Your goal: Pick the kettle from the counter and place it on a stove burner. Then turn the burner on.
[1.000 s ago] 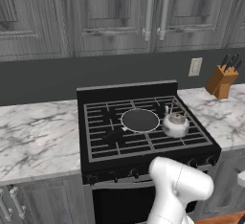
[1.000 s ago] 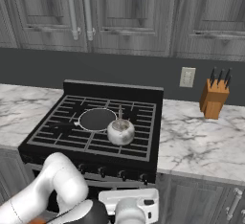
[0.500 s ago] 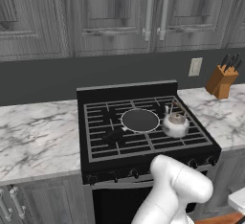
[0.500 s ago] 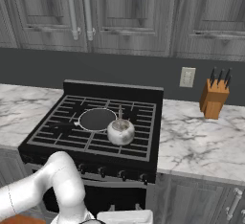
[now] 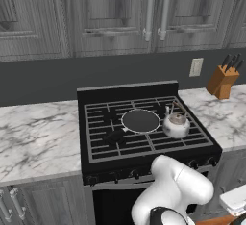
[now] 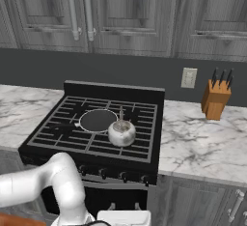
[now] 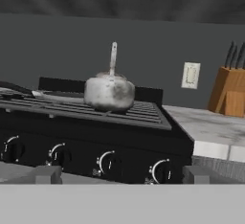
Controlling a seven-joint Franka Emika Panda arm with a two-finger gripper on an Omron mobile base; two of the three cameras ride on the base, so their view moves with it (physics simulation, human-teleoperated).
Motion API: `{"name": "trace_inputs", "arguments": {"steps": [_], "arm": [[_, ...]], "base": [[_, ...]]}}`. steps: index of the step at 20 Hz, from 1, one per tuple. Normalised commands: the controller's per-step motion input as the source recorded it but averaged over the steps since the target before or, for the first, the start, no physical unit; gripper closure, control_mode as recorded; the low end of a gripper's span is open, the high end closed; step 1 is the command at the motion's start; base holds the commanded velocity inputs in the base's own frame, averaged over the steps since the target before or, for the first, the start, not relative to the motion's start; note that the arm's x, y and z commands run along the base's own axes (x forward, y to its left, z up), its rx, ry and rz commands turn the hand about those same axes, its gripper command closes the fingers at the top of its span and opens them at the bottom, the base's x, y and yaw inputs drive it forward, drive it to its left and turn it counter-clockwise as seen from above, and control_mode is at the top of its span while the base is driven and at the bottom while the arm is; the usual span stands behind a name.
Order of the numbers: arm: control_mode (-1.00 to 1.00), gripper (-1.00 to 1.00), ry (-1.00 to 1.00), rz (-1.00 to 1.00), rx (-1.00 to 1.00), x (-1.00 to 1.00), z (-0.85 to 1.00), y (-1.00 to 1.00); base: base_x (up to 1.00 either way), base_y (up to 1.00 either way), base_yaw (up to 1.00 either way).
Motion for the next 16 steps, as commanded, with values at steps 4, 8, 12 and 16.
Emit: {"name": "trace_inputs", "arguments": {"steps": [4,8,12,16], "arm": [[-1.0,-1.0,-0.06,-0.03,0.08,0.42,0.0,-0.11],[-1.0,-1.0,-0.06,-0.03,0.2,0.39,0.0,-0.18],[-1.0,-1.0,-0.07,-0.03,0.12,0.43,0.0,-0.12],[-1.0,-1.0,-0.05,-0.02,0.01,0.36,-0.02,-0.1]], "base": [[0.0,0.0,0.0],[0.0,0.0,0.0],[0.0,0.0,0.0],[0.0,0.0,0.0]]}}
